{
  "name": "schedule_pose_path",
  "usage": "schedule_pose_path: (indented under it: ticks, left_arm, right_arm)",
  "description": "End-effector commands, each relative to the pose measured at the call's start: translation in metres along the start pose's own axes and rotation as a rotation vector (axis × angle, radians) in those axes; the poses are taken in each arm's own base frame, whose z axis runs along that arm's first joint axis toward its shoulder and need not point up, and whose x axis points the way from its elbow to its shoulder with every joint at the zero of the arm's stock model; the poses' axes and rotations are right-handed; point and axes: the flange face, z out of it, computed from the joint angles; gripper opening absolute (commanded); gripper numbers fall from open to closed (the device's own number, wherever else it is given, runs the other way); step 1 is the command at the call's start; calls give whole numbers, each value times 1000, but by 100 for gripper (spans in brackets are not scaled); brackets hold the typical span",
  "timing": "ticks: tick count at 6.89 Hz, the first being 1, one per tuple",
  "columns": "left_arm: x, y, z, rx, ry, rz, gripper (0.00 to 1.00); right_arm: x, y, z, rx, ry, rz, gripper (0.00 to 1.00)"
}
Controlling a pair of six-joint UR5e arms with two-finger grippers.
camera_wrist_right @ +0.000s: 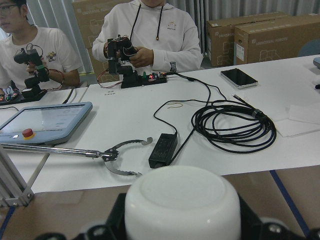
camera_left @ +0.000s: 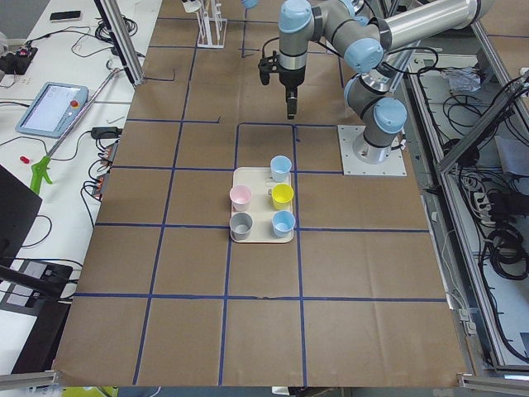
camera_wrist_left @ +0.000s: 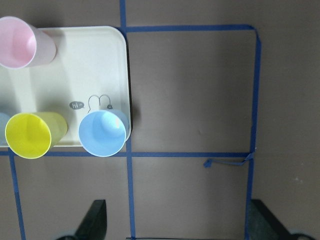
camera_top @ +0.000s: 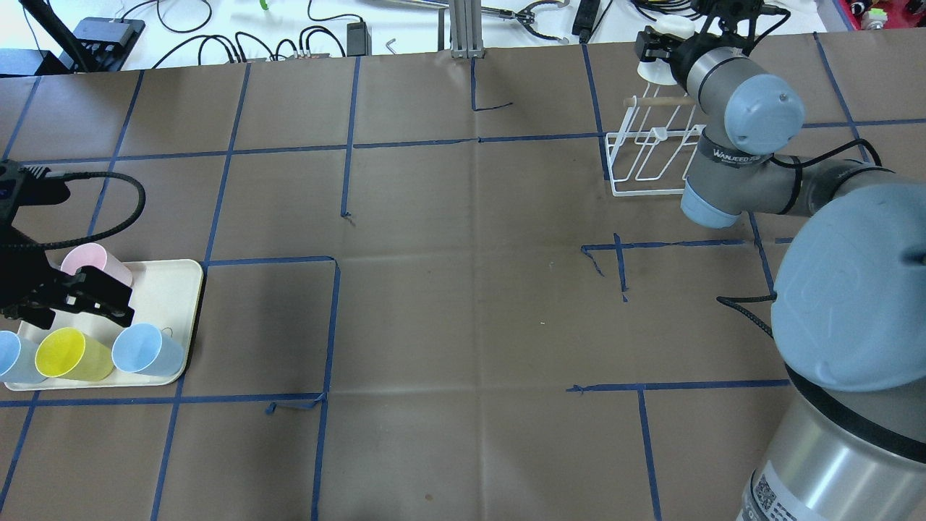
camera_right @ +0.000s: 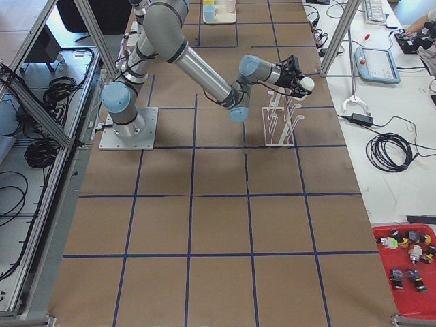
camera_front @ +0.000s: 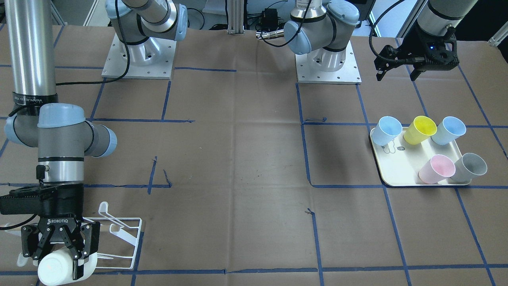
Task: Transfer IKEA cup to right arm and place on rack
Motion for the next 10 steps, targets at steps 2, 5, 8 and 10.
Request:
schedule_pose_path:
  ticks: [2, 5, 8, 10]
  left_arm:
    - [-20, -2, 44, -5, 10, 0, 99]
    - [-32, -27, 119, 6, 3, 0, 99]
    - [-36, -37, 158, -26, 20, 2, 99]
    - [-38, -42, 180, -34, 21, 4, 99]
  right_arm:
    - [-3, 15, -1, -25, 16, 0, 61]
    - [-18, 14, -2, -29, -3, -10, 100]
    - [-20, 4, -7, -11, -9, -11, 100]
    - [-28, -37, -37, 65, -17, -10, 100]
